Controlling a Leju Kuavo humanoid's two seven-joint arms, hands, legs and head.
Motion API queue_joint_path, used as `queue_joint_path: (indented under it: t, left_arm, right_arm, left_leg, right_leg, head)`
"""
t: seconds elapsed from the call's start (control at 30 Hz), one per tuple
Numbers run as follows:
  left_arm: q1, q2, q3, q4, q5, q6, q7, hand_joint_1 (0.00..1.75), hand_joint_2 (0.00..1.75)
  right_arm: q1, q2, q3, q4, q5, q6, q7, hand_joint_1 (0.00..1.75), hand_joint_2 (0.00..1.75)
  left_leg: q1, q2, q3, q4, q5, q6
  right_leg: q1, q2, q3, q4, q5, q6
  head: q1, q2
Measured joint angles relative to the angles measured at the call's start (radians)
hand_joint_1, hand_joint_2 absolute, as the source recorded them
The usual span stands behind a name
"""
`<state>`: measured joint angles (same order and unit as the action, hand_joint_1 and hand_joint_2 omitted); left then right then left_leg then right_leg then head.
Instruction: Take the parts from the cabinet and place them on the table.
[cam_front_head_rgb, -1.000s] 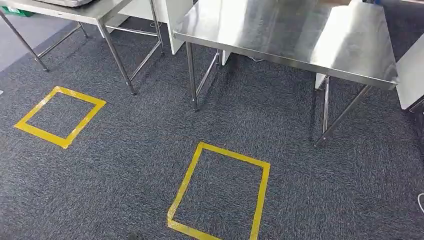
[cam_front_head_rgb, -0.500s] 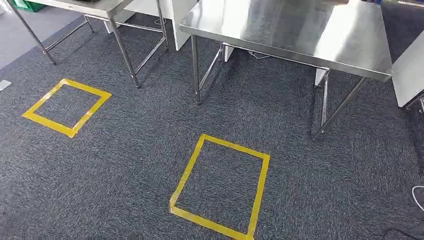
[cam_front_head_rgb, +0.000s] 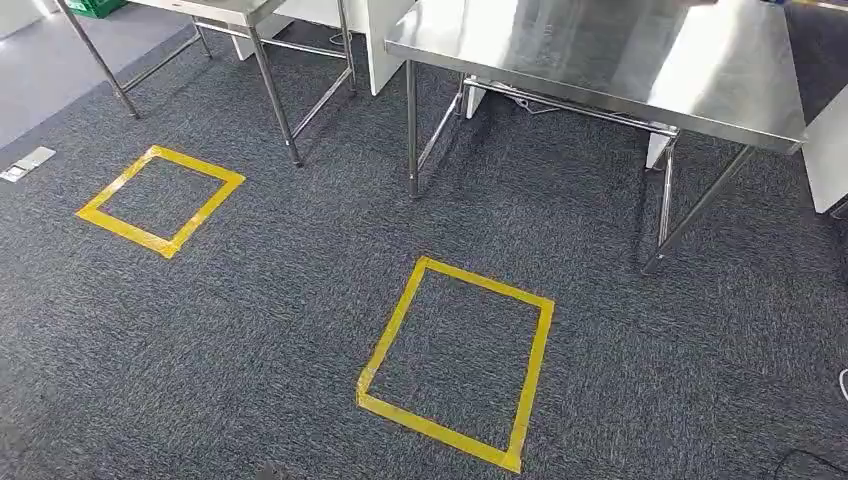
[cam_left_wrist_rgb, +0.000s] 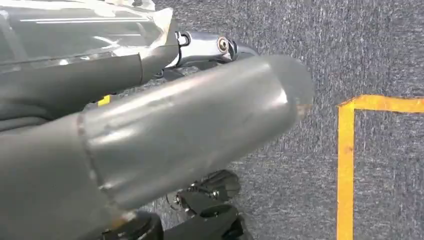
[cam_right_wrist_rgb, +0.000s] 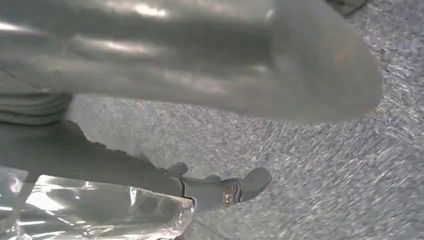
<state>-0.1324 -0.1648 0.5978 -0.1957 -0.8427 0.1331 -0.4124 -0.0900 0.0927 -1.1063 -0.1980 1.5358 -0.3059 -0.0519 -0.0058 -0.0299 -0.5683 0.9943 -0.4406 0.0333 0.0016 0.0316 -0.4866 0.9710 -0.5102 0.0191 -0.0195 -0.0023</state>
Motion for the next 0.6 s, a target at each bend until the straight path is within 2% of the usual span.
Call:
queue_joint_path:
  t: [0.03, 0.07, 0.1, 0.13, 0.2, 0.23, 0.27, 0.3, 0.37, 0.4, 0.43, 0.47, 0.53, 0.57, 0.6]
  left_arm:
    - [0.001, 0.000, 0.000, 0.000, 0.000, 0.000, 0.000, 0.00, 0.00]
    - [0.002, 0.001, 0.000, 0.000, 0.000, 0.000, 0.000, 0.00, 0.00]
    - [0.002, 0.002, 0.000, 0.000, 0.000, 0.000, -0.001, 0.00, 0.00]
    - [0.002, 0.002, 0.000, 0.000, 0.000, 0.000, -0.001, 0.00, 0.00]
    - [0.003, 0.003, 0.000, 0.000, 0.000, 0.000, -0.001, 0.00, 0.00]
    - [0.005, 0.003, 0.000, 0.000, 0.001, 0.001, -0.001, 0.00, 0.00]
    - [0.009, 0.003, 0.000, 0.000, 0.001, 0.001, -0.001, 0.00, 0.00]
    - [0.011, 0.005, 0.000, 0.000, 0.002, 0.002, -0.001, 0.00, 0.00]
    - [0.012, 0.007, 0.000, 0.000, 0.002, 0.004, -0.002, 0.00, 0.00]
    - [0.012, 0.007, 0.000, 0.000, 0.003, 0.005, -0.003, 0.00, 0.00]
    - [0.009, 0.004, 0.000, 0.000, 0.003, 0.005, -0.004, 0.00, 0.00]
    - [0.009, 0.005, 0.000, 0.000, 0.003, 0.005, -0.005, 0.00, 0.00]
    - [0.013, 0.006, 0.000, 0.000, 0.003, 0.005, -0.005, 0.00, 0.00]
    - [0.013, 0.006, 0.000, 0.000, 0.003, 0.005, -0.005, 0.00, 0.00]
    - [0.012, 0.006, 0.000, 0.000, 0.002, 0.005, -0.005, 0.00, 0.00]
  right_arm:
    - [0.001, 0.000, 0.003, 0.000, 0.003, 0.001, 0.000, 0.00, 0.00]
    - [0.001, 0.002, 0.006, 0.000, 0.003, 0.004, 0.000, 0.00, 0.00]
    - [-0.001, 0.002, 0.008, 0.000, 0.007, 0.008, 0.000, 0.00, 0.00]
    - [-0.002, 0.001, 0.010, 0.000, 0.009, 0.011, 0.000, 0.00, 0.00]
    - [0.002, 0.001, 0.013, 0.000, 0.010, 0.021, 0.000, 0.00, 0.00]
    - [0.005, 0.001, 0.015, 0.000, 0.011, 0.025, 0.000, 0.00, 0.00]
    - [0.006, 0.001, 0.016, 0.000, 0.012, 0.031, 0.000, 0.00, 0.00]
    - [0.006, 0.001, 0.017, 0.000, 0.015, 0.033, -0.001, 0.00, 0.00]
    - [0.005, 0.003, 0.019, 0.000, 0.018, 0.037, -0.002, 0.00, 0.00]
    - [0.004, 0.003, 0.021, 0.000, 0.020, 0.037, -0.002, 0.00, 0.00]
    - [0.003, 0.000, 0.024, 0.000, 0.022, 0.038, -0.002, 0.00, 0.00]
    - [0.003, 0.002, 0.026, 0.000, 0.023, 0.039, -0.002, 0.00, 0.00]
    - [0.003, 0.000, 0.029, 0.000, 0.023, 0.039, -0.003, 0.00, 0.00]
    - [0.003, 0.001, 0.033, 0.000, 0.024, 0.039, -0.003, 0.00, 0.00]
    - [0.002, -0.001, 0.034, 0.000, 0.024, 0.039, -0.003, 0.00, 0.00]
  left_leg:
    - [0.002, -0.005, -0.001, -0.001, 0.004, -0.006]
    - [0.002, -0.006, -0.005, 0.005, 0.003, -0.011]
    - [0.006, 0.003, -0.016, 0.028, -0.020, -0.016]
    - [0.010, 0.012, -0.037, 0.078, -0.062, -0.022]
    - [0.015, 0.015, -0.104, 0.238, -0.149, -0.037]
    - [0.019, 0.016, -0.130, 0.302, -0.170, -0.044]
    - [0.024, 0.020, -0.134, 0.320, -0.166, -0.048]
    - [0.029, 0.025, -0.116, 0.293, -0.143, -0.051]
    - [0.038, 0.041, -0.027, 0.135, -0.063, -0.057]
    - [0.041, 0.064, 0.019, 0.052, -0.034, -0.059]
    - [0.034, 0.080, 0.030, 0.018, -0.047, -0.058]
    - [0.033, 0.067, 0.021, 0.026, -0.045, -0.042]
    - [0.023, 0.058, 0.011, 0.026, -0.042, -0.027]
    - [0.021, 0.052, 0.011, 0.018, -0.034, -0.013]
    - [0.024, 0.050, 0.010, 0.012, -0.026, -0.002]
  right_leg:
    - [0.002, -0.005, 0.000, -0.001, 0.003, -0.005]
    - [-0.021, -0.012, 0.005, -0.008, 0.013, -0.016]
    - [-0.021, -0.022, 0.007, -0.008, 0.016, -0.019]
    - [-0.022, -0.026, 0.003, -0.008, 0.022, -0.031]
    - [-0.020, -0.043, -0.005, -0.007, 0.025, -0.033]
    - [-0.020, -0.051, -0.009, -0.006, 0.026, -0.031]
    - [-0.021, -0.057, -0.010, -0.006, 0.027, -0.029]
    - [-0.022, -0.062, -0.011, -0.005, 0.028, -0.027]
    - [-0.027, -0.072, -0.011, 0.002, 0.028, -0.025]
    - [-0.024, -0.077, -0.012, 0.008, 0.024, -0.019]
    - [-0.013, -0.080, -0.021, 0.021, 0.019, -0.009]
    - [-0.013, -0.083, -0.025, 0.020, 0.021, -0.002]
    - [-0.010, -0.093, -0.029, 0.015, 0.027, 0.010]
    - [-0.008, -0.098, -0.029, 0.017, 0.026, 0.020]
    - [-0.020, -0.078, -0.040, 0.035, 0.013, 0.024]
  head:
    - [0.001, 0.000]
    - [0.000, 0.000]
    - [0.000, 0.000]
    - [-0.006, 0.000]
    - [-0.005, 0.000]
    - [-0.007, 0.000]
    - [-0.005, 0.000]
    - [-0.006, 0.000]
    - [-0.006, 0.000]
    - [-0.006, 0.000]
    - [-0.012, 0.000]
    - [-0.006, 0.000]
    - [-0.002, 0.000]
    - [-0.005, 0.000]
    - [-0.004, 0.000]
